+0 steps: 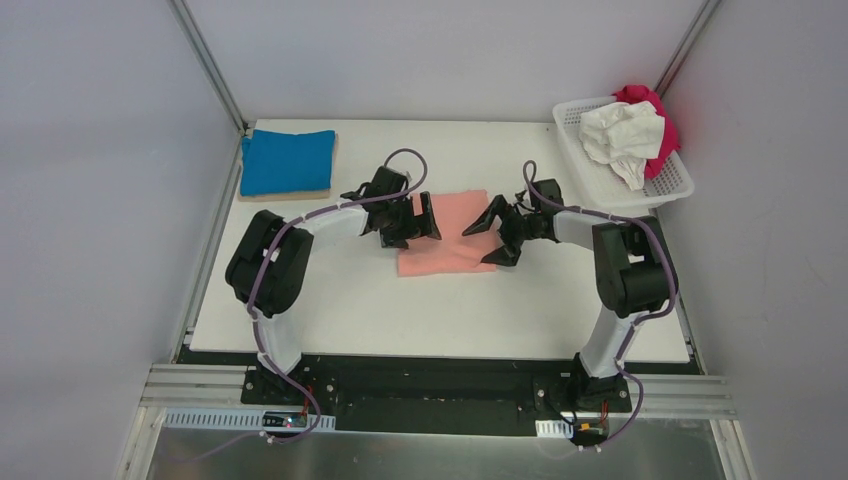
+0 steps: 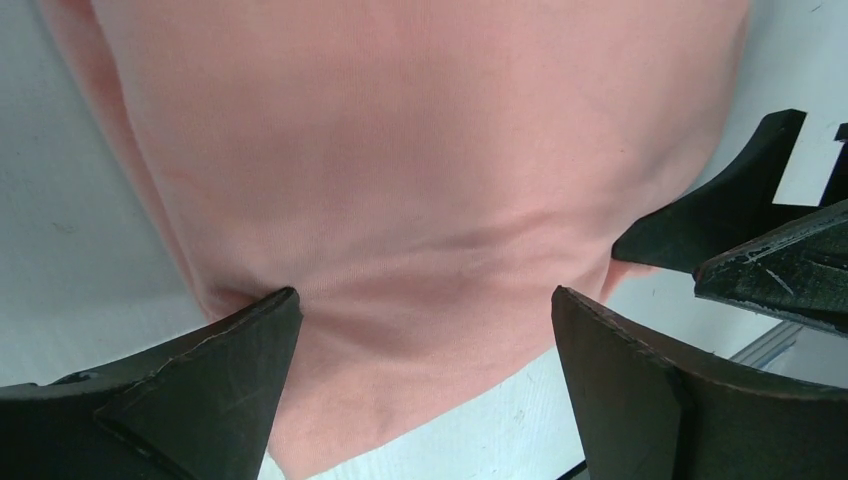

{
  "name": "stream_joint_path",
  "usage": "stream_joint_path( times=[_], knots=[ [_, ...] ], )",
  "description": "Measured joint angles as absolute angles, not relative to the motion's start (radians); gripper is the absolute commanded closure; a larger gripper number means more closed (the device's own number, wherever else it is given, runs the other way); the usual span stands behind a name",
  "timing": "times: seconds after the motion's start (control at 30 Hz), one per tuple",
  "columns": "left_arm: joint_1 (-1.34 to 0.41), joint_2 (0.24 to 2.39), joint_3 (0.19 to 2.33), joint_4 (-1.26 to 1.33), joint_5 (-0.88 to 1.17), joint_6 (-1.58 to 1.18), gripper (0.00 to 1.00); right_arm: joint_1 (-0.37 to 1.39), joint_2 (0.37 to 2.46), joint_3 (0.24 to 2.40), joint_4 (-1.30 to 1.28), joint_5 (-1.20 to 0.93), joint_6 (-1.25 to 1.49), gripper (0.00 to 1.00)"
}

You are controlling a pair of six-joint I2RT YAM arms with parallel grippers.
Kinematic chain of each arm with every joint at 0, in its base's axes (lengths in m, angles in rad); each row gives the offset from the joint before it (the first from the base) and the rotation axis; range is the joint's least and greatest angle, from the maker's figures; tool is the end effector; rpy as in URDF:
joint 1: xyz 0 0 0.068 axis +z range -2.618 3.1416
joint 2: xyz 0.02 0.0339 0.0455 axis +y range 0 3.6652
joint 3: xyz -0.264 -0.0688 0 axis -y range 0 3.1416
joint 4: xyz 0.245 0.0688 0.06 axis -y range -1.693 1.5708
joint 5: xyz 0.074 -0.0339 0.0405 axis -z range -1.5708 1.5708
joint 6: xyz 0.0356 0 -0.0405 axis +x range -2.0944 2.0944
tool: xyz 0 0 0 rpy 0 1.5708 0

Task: Fold and stack the t-shirts
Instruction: Smooth out wrinkles on the folded tshirt, then put the neatly folded tshirt into the corner of the board with the left arm

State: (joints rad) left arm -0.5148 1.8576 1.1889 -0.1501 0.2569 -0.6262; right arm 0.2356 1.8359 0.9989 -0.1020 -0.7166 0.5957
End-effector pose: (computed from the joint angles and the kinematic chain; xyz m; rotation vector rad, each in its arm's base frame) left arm 0.3421 -0.2039 0.1827 -0.0120 2.5251 -0.8118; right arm 0.3420 0.1062 0.1451 0.1516 2.5989 1.2263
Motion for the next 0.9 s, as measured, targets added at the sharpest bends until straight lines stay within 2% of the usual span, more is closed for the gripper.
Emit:
stream_joint_path(
  times=[0.33, 0.7, 0.9],
  knots=[
    [-0.482, 1.763, 1.063, -0.078, 0.232, -0.654, 0.01, 0.191, 1.79, 0.955, -0.092, -0.701, 0.6, 0.01],
    [-0.45, 1.484, 0.992, -0.189, 0.053, -0.613, 0.01, 0.165, 1.482, 0.95, -0.294, -0.482, 0.467, 0.01],
    [-0.434, 1.593, 1.06, -0.201, 0.048, -0.614, 0.01, 0.147, 1.3, 0.949, -0.332, -0.356, 0.471, 0.0]
  ],
)
